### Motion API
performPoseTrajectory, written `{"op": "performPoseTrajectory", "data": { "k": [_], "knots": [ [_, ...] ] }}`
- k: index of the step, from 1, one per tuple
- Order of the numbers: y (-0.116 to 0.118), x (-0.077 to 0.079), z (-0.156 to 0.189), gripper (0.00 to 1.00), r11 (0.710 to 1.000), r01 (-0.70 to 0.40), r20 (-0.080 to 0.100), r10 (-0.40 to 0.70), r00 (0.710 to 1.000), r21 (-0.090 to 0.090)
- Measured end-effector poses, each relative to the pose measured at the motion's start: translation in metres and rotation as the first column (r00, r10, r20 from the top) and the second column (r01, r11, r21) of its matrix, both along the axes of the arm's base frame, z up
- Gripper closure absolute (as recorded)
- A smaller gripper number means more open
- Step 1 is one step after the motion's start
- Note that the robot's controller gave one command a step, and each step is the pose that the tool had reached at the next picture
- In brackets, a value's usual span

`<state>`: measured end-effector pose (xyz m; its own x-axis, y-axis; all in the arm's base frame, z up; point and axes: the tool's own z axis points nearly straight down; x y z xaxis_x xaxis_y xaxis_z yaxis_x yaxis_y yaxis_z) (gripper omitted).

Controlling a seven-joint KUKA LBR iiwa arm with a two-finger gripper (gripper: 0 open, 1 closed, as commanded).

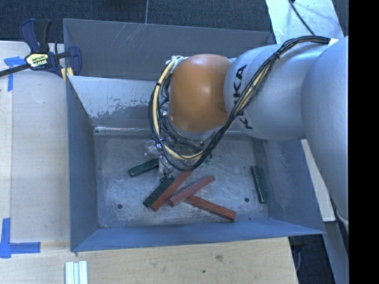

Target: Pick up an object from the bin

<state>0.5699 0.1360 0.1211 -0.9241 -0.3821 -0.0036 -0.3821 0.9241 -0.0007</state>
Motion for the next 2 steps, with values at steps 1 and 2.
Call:
{"op": "performPoseTrajectory", "data": {
  "k": [1,2],
  "knots": [
    [0.023,-0.022,-0.053,1.0,1.0,0.004,-0.003,-0.004,1.0,0.0],
    [0.028,-0.029,0.149,1.0,1.0,-0.003,0.009,0.003,1.0,0.003]
  ]
}}
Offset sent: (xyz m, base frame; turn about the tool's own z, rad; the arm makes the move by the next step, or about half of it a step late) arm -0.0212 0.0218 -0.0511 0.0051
